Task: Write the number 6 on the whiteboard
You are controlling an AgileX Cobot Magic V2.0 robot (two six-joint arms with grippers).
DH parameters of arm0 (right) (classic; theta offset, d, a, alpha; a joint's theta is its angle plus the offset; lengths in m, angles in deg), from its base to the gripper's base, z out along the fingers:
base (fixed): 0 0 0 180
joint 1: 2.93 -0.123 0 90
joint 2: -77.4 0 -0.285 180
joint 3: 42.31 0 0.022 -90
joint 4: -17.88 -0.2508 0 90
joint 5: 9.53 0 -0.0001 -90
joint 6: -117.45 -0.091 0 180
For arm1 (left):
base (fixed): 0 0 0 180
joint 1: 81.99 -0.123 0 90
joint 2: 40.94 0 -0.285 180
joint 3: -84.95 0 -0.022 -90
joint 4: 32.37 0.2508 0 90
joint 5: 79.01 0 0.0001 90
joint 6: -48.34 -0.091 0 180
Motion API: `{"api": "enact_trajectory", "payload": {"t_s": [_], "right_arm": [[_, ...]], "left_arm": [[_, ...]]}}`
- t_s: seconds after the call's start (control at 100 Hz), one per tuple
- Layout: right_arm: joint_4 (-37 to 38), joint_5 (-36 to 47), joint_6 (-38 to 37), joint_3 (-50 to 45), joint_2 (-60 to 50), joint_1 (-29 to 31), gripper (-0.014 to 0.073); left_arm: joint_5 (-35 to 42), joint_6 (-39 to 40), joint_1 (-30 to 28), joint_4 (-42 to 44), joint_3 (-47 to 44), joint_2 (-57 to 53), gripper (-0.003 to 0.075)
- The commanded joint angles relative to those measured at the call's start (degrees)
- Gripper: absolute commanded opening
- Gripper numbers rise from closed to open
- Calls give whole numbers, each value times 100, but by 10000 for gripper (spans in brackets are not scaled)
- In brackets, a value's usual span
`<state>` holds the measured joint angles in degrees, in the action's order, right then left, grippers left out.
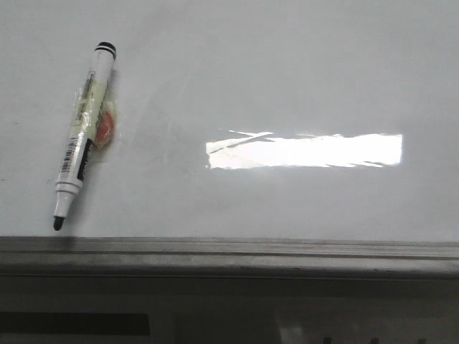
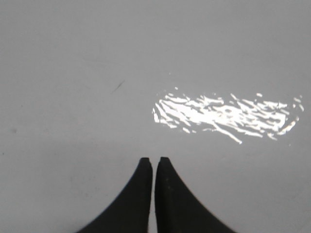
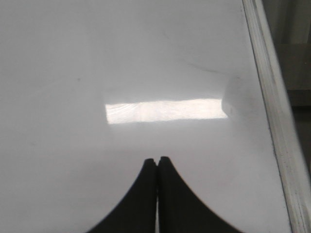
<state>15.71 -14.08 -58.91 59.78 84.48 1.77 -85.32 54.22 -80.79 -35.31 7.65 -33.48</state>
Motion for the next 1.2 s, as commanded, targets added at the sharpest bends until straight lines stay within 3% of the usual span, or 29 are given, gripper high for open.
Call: {"api": "enact_trajectory", "payload": {"t_s": [0.0,0.19,0.38,0.53,0.69,0.76,0.86,0.93,1.02,1.19], "right_arm": [[-90,338,22,-75,-81,40,-64],[-528,-108,22,194,196,40,-64],[-1269,-474,22,584,917,40,-64],[-1298,-1006,22,1046,1424,40,-64],[-1289,-927,22,1198,1579,40,-64],[-1289,-938,22,1198,1579,40,-64],[-1289,-938,22,1198,1579,40,-64],[-1289,-950,22,1198,1579,40,-64],[-1289,-996,22,1198,1579,40,-64],[-1289,-1010,22,1198,1579,40,-64]], "left_arm": [[777,20,-13,-220,-129,-160,-20],[762,20,-13,-255,-14,-160,-20],[75,20,-13,-267,674,299,-20],[-435,-4,-13,-226,1609,905,-20],[-762,-337,-13,-212,2100,1382,-15],[-760,-516,-13,-223,2087,1500,56],[-632,-527,-13,-248,2063,1636,301],[-135,-527,-13,-495,1942,1760,415],[147,-589,14,-613,1877,1898,436],[341,-759,462,-615,1872,2205,351]]}}
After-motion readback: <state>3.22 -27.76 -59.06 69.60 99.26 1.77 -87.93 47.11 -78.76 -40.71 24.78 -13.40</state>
